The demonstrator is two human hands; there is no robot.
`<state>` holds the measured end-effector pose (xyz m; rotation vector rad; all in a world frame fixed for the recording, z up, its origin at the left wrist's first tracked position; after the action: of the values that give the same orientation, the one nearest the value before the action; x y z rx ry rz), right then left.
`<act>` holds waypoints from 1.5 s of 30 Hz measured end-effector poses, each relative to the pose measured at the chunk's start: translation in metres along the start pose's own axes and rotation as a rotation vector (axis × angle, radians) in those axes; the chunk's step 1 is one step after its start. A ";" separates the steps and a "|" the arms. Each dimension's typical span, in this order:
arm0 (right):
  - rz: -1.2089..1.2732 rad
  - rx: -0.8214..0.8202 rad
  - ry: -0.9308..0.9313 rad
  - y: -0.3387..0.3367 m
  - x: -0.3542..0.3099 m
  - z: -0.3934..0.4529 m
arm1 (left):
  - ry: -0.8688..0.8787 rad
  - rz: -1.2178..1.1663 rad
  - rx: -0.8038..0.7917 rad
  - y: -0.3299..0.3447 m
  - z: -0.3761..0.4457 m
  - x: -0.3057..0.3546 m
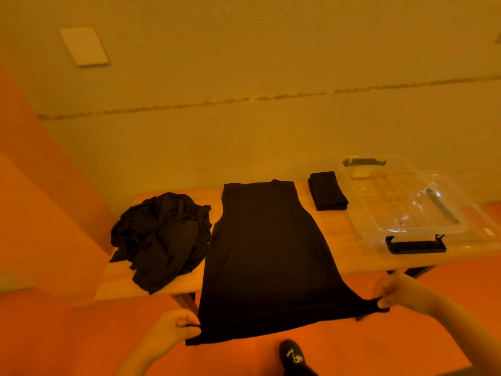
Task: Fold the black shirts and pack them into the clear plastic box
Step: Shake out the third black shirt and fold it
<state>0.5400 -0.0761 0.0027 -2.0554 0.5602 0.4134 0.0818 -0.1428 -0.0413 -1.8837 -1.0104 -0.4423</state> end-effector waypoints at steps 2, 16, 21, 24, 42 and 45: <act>-0.018 -0.040 -0.004 0.003 -0.001 -0.004 | 0.010 -0.003 -0.027 0.000 -0.001 0.002; 0.045 0.132 -0.014 -0.023 -0.001 -0.018 | 0.099 -0.158 0.116 -0.034 -0.009 0.021; 0.161 0.264 -0.017 -0.024 -0.003 -0.028 | 0.153 -0.258 0.266 -0.045 -0.012 0.020; 0.210 0.319 -0.017 -0.022 0.000 -0.035 | 0.187 -0.304 0.305 -0.045 -0.020 0.022; 0.212 0.332 0.004 -0.018 0.005 -0.052 | 0.153 -0.343 0.262 -0.044 -0.035 0.013; 0.238 0.365 -0.032 -0.033 -0.014 -0.041 | 0.179 -0.319 0.283 -0.059 -0.022 0.035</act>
<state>0.5495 -0.0934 0.0539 -1.6367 0.8022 0.4459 0.0581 -0.1316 0.0254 -1.4112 -1.1881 -0.6078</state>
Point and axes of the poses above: each hand's wrist, its own z-axis towards the middle knuckle, its own y-axis out of the palm, x = y × z, the point moved 10 cm from there along z, towards the middle knuckle, and after that the axes turned 8 degrees about x, right-handed, at the moved point
